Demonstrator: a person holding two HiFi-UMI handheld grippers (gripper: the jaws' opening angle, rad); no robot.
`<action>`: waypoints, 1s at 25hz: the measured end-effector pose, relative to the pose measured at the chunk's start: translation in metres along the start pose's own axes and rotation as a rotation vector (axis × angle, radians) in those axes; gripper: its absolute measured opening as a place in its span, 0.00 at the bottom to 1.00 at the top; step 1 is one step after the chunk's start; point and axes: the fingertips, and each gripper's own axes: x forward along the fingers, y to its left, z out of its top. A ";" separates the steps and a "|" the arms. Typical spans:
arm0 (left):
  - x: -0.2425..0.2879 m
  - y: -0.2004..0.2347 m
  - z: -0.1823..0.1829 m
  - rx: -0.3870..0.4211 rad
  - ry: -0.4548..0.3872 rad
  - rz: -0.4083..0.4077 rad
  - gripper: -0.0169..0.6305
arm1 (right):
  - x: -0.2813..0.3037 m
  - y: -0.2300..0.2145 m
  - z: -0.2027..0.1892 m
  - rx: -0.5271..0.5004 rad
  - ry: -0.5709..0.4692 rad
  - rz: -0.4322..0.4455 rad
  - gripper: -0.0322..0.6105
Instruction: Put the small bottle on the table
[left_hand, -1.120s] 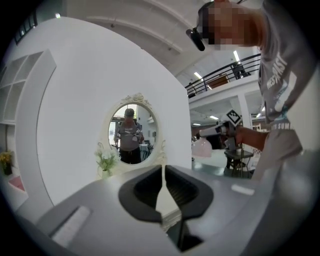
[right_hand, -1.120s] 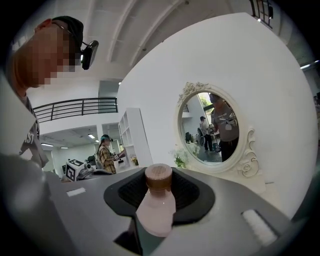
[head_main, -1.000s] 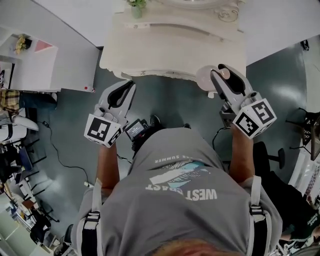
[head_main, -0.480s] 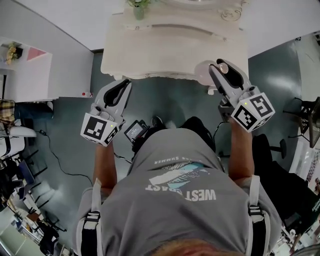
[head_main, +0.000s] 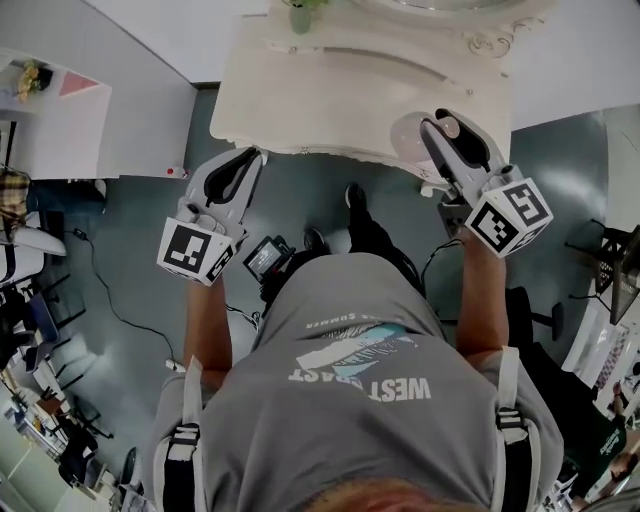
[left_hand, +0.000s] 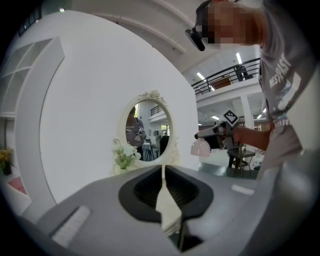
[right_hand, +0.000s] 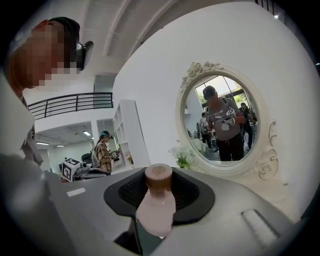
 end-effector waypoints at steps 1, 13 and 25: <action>0.001 0.004 0.000 0.000 0.005 0.019 0.06 | 0.006 -0.004 0.000 0.001 0.004 0.015 0.27; 0.030 0.042 -0.009 -0.048 0.027 0.193 0.06 | 0.086 -0.055 0.000 -0.021 0.092 0.156 0.27; 0.024 0.062 -0.037 -0.102 0.060 0.326 0.06 | 0.159 -0.068 -0.030 -0.038 0.202 0.269 0.27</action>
